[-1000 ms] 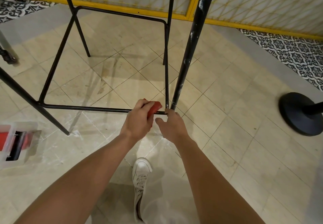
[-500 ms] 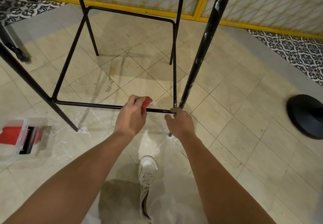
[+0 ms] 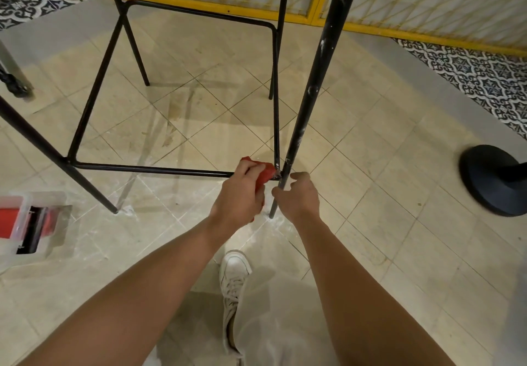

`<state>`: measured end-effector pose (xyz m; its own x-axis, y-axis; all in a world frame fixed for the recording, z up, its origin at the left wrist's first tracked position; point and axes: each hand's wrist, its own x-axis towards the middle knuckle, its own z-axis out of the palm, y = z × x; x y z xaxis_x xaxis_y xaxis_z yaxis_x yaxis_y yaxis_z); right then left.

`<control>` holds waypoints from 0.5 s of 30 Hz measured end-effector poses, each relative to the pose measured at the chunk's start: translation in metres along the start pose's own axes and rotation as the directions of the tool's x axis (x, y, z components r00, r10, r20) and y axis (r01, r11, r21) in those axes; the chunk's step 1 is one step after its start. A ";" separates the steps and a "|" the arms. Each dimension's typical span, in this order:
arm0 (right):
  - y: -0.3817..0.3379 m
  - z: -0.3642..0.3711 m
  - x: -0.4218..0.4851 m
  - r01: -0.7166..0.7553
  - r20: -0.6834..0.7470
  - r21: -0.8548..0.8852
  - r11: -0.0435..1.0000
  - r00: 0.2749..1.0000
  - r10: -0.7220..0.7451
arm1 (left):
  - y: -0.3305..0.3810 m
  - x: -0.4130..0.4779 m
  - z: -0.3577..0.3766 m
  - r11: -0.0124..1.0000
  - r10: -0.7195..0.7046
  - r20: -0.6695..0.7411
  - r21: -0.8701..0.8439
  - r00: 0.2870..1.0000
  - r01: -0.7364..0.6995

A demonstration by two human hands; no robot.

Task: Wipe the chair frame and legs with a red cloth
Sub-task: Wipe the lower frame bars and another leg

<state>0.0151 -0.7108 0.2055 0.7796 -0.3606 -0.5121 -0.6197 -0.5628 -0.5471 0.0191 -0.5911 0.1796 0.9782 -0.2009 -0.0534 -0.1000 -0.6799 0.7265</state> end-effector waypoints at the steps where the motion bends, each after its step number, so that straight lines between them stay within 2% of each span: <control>1: 0.001 0.000 0.001 0.013 -0.003 0.031 0.999 1.000 -0.012 | 0.003 0.002 0.001 1.000 0.017 -0.017 -0.019 1.000 -0.017; 4: 0.004 -0.001 0.003 0.058 -0.037 0.122 0.991 0.998 -0.054 | 0.001 0.011 0.002 0.993 -0.045 -0.111 -0.111 0.993 0.033; 7: 0.006 -0.002 0.005 0.126 -0.055 0.167 0.978 0.991 -0.118 | -0.006 0.012 0.005 0.976 -0.151 -0.068 -0.171 0.986 0.137; 9: 0.009 -0.002 0.006 0.169 -0.044 0.180 0.969 0.985 -0.164 | -0.003 0.009 0.012 0.986 -0.153 -0.027 -0.067 0.988 0.151; 12: 0.010 -0.001 0.005 0.200 -0.030 0.213 0.956 0.980 -0.198 | 0.006 0.004 0.025 0.995 -0.080 -0.050 0.060 0.996 0.083; 15: 0.011 -0.002 0.007 0.196 -0.030 0.257 0.946 0.980 -0.195 | 0.012 0.005 0.035 0.996 -0.085 -0.008 0.026 0.996 0.086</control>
<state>0.0142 -0.7210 0.1973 0.8876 -0.2666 -0.3755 -0.4572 -0.4119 -0.7882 0.0160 -0.6248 0.1645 0.9845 -0.1365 -0.1099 -0.0205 -0.7126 0.7012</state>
